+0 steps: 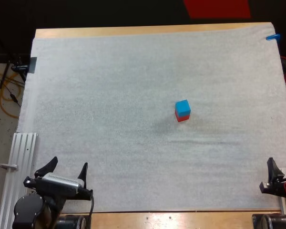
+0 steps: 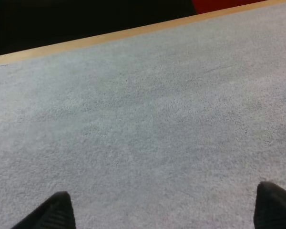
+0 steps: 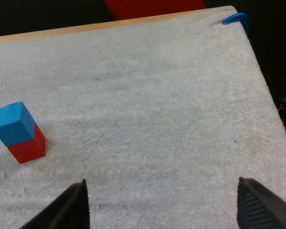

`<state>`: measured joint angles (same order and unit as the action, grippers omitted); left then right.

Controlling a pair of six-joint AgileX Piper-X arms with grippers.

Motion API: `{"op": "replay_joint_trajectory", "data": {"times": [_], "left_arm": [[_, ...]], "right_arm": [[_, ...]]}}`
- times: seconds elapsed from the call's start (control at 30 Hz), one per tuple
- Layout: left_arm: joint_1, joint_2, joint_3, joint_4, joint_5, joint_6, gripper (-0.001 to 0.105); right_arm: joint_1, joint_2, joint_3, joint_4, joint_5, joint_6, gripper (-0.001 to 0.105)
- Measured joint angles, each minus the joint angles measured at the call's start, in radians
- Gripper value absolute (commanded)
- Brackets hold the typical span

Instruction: Stack red cube on blue cube

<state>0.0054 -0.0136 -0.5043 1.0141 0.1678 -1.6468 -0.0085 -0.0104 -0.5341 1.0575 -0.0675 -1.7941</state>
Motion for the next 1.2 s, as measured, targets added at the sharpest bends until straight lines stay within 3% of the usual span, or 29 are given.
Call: {"op": "replay_joint_trajectory", "data": {"times": [0.33,0.47,0.83,1.2], "left_arm": [[0.0,0.0,0.0,0.0,0.103,0.022,0.074],[-0.043,0.0,-0.037,0.016,0.166,0.022,0.074],[-0.227,0.187,-0.241,0.055,0.238,0.06,0.074],[-0.378,0.33,-0.29,0.087,0.249,0.135,0.074]], "right_arm": [[0.0,0.0,-0.016,-0.012,-0.062,-0.008,0.063],[0.0,0.061,-0.087,-0.014,-0.076,-0.008,0.063],[0.012,0.427,-0.306,-0.015,-0.265,-0.022,0.063],[0.185,0.714,-0.478,-0.016,-0.268,-0.076,0.063]]}}
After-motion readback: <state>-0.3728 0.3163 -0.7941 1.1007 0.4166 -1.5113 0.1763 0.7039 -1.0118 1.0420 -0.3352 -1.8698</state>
